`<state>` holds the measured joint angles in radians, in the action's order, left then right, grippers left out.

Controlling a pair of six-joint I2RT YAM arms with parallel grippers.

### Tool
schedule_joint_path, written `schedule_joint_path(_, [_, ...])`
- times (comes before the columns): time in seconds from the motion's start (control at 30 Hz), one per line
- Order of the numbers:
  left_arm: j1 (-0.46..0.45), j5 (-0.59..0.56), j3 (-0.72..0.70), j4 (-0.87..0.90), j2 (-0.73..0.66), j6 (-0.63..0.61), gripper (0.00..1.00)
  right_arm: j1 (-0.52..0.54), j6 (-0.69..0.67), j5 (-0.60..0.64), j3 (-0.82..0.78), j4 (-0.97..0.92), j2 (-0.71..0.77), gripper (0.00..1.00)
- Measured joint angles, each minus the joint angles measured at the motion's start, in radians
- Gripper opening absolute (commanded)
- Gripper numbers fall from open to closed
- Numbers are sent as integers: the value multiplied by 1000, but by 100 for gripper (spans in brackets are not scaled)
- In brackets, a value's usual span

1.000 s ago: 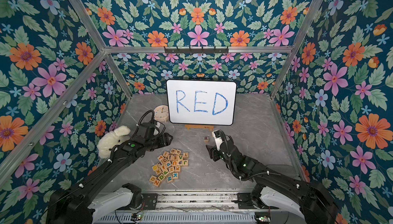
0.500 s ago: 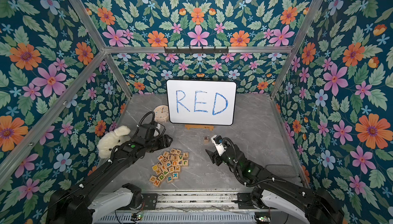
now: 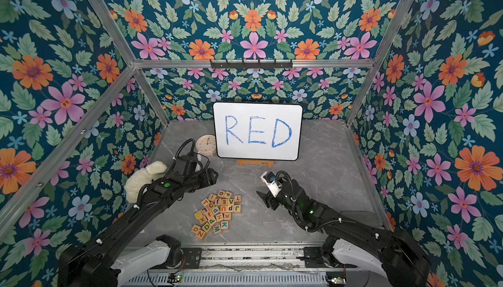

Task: Assemble the uppercase word "red" with letter blocks
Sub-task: Pick up the letter block from the center of the board.

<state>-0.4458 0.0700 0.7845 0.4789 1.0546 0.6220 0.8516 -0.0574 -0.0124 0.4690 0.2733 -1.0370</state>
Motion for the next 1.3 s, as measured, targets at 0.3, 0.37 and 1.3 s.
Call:
schedule_joint_path(0.3, [0,-32,60,80,-19,38,78,9,-79,-89,118,-19,-121,71])
schedule_joint_path(0.37, [0,-48,64,99,-20,56,78,14,-90,-87,148,-37,-140,71])
schedule_joint_path(1.3, [13,-279,130,237,-84,137,75,169,-224,-39,546,-258,-564,58])
